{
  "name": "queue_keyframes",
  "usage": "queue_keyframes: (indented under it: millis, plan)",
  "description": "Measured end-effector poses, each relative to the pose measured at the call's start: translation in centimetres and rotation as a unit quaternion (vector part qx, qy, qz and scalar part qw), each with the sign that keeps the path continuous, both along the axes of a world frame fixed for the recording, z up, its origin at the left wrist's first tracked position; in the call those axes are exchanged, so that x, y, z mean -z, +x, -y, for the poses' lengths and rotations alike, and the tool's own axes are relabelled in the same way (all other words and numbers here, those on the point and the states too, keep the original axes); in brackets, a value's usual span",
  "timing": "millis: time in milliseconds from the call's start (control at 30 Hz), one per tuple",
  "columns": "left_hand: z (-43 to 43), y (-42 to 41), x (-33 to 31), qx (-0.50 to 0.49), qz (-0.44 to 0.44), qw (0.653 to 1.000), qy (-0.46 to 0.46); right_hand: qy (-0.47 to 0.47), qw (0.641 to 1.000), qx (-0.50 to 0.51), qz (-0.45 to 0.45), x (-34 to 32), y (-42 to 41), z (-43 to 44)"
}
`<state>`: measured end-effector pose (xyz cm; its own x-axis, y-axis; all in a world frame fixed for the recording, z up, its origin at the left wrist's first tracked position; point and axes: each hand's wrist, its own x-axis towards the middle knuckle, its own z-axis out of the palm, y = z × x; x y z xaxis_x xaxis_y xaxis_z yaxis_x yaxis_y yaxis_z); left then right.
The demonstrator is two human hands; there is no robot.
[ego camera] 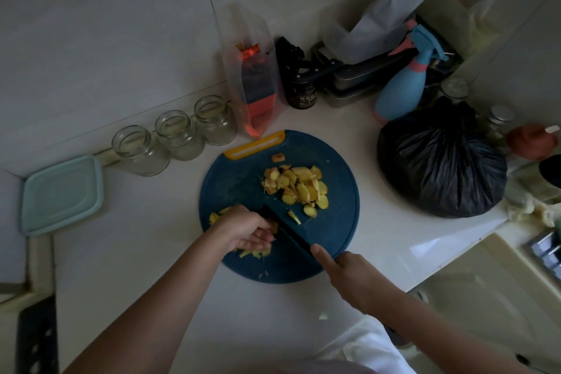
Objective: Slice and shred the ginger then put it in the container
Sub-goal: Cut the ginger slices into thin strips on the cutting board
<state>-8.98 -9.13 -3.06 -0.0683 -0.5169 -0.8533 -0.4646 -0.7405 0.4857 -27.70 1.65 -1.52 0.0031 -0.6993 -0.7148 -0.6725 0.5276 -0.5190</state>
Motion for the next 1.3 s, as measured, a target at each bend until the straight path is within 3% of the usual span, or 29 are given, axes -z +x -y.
queue_keyframes:
  millis: [167,600,1300]
  plan:
    - [0.2,0.0,-0.3,-0.017,-0.008,1.000,0.007,-0.010,1.000,0.023,0.018,-0.3,0.1,0.4]
    - [0.2,0.0,-0.4,-0.006,-0.015,1.000,-0.001,0.110,0.983,0.098,0.107,-0.4,1.2,1.2]
    - [0.4,-0.2,0.9,-0.032,-0.029,0.999,0.006,0.197,0.973,0.039,0.115,0.1,0.6,3.5]
